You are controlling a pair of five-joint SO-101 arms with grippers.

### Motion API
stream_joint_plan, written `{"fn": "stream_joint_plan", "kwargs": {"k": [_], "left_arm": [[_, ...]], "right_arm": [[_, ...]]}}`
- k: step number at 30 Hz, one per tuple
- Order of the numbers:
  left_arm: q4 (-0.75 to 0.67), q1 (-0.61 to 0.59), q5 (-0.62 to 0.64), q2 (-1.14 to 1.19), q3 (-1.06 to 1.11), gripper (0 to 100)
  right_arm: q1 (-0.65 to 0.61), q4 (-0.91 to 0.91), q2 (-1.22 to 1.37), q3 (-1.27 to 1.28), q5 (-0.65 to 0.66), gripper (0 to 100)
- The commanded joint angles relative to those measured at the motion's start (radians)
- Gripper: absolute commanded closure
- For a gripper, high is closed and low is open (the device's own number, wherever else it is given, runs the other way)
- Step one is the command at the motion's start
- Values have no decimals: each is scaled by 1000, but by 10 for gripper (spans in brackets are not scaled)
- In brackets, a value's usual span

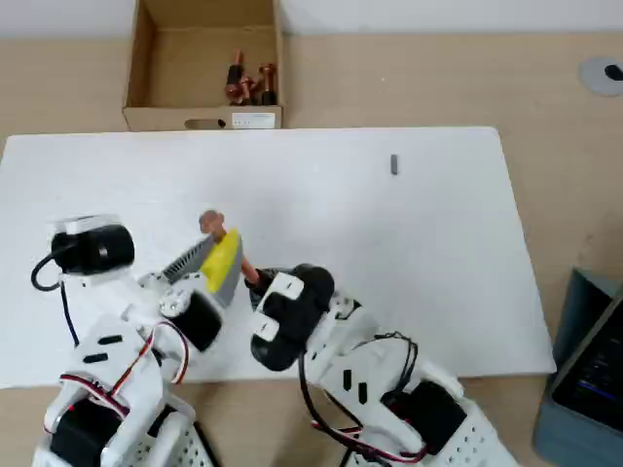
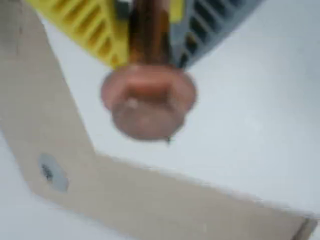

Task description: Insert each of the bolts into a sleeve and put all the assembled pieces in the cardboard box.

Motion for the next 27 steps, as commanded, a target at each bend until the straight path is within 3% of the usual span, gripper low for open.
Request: {"fn": "stream_joint_plan", "kwargs": {"k": [1, 9, 18, 24, 27], "left_arm": [[112, 83, -5, 1, -66, 998], [238, 97, -6, 1, -87, 998], [238, 89, -92, 1, -48, 996], [241, 86, -114, 1, -52, 852], [242, 86, -114, 1, -54, 829]], "right_arm": [[-13, -31, -25, -35, 5, 989], [-15, -35, -25, -33, 6, 989], [-15, -35, -25, -33, 6, 989], [-15, -35, -25, -27, 6, 989], [-15, -35, -25, -27, 6, 989]]}}
